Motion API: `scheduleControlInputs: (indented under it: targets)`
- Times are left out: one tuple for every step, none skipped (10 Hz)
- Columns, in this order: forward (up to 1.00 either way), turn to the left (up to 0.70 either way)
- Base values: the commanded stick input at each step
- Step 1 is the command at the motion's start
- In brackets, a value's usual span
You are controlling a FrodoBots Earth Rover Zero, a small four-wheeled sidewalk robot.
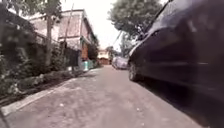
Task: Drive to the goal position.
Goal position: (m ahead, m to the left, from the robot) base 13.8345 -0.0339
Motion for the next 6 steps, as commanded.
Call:
scheduleControlInputs:
  targets:
    - [0.7, 0.02]
    - [0.7, 0.02]
    - [0.7, 0.02]
    - [0.7, 0.02]
    - [0.7, 0.01]
    - [0.7, 0.0]
